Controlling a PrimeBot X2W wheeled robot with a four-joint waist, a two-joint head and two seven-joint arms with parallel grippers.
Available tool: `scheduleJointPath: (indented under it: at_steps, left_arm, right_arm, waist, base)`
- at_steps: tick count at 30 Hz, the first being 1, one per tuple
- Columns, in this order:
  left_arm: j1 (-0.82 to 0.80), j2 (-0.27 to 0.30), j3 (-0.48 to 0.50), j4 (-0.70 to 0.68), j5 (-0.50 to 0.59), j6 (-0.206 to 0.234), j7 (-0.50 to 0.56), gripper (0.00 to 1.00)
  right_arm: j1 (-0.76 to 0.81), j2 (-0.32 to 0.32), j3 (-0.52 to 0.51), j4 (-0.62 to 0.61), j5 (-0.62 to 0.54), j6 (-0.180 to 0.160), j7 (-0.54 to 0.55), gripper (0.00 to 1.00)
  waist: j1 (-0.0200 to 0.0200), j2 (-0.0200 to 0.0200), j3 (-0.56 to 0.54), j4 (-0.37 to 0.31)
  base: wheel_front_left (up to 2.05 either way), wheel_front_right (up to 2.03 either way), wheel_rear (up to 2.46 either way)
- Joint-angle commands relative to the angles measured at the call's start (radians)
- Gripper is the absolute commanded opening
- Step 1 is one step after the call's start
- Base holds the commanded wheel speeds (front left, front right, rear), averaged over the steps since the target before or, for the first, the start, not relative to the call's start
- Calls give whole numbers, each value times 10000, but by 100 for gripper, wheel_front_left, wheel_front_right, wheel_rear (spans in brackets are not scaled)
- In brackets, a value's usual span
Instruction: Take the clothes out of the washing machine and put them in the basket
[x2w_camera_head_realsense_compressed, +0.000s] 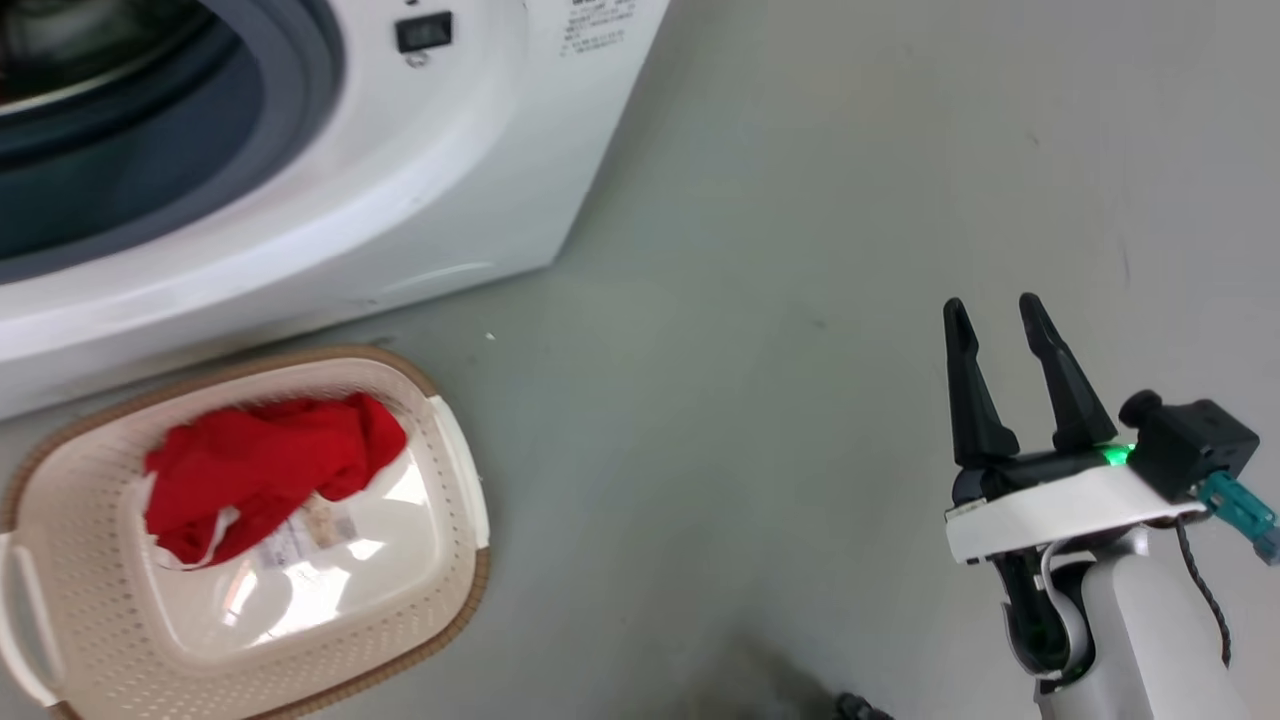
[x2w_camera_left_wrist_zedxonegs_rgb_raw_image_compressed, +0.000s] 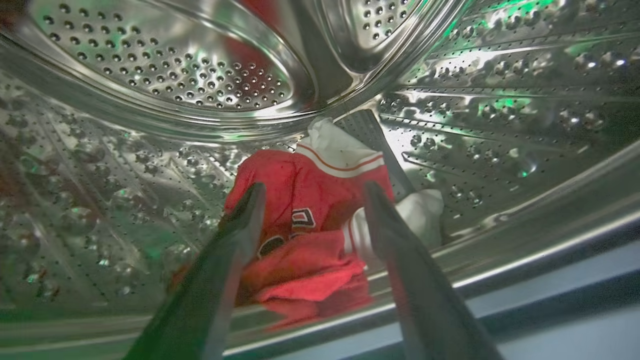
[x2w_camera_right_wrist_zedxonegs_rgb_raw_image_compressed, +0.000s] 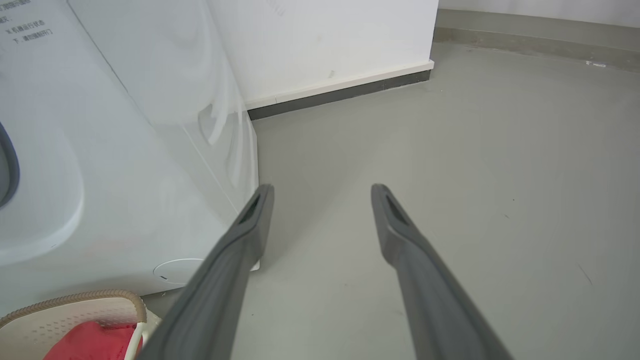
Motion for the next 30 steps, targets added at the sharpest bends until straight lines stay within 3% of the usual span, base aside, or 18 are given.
scheduleJointPath:
  at_steps: [1,13,18,25,26,27,28,30]
  left_arm:
    - [-458,238,-200,-88,74,-37,363,100]
    - [-2510,2056,-1904,-214,-288,-60,4163,100]
    - [-2917,2677,-2165,-522,-660,-62,5786,100]
    - [-2834,3235,-2210,-1003,-996,-63,7248,100]
    - [-2802,3275,-2189,-1030,-1067,-63,7397,72]
    - [-2771,3286,-2160,-1047,-1148,-65,7507,17]
    - [-2756,3314,-2122,-1100,-1196,-50,7525,0]
    - [-2740,3375,-2093,-1172,-1244,-36,7512,0]
  right_arm:
    - [-250,9,83,-64,135,-7,-18,100]
    - [-609,9,681,-79,936,-7,-18,100]
    - [-744,7,836,-113,1140,-7,-18,100]
    - [-874,7,1017,-150,1289,-7,-18,100]
    - [-893,7,1035,-145,1290,-7,-18,100]
    - [-904,7,1047,-132,1312,-7,-18,100]
    - [-920,6,1057,-130,1330,-7,-19,100]
    - [-943,7,1081,-145,1359,-7,-19,100]
  waist:
    - [0,0,552,-340]
    - [0,0,1944,-909]
    - [0,0,2332,-1042]
    - [0,0,2601,-1183]
    - [0,0,2623,-1205]
    - [0,0,2635,-1225]
    - [0,0,2652,-1243]
    - [0,0,2680,-1277]
  base:
    - [0,0,0]
    - [0,0,0]
    - [0,0,0]
    - [0,0,0]
    - [0,0,0]
    - [0,0,0]
    - [0,0,0]
    - [0,0,0]
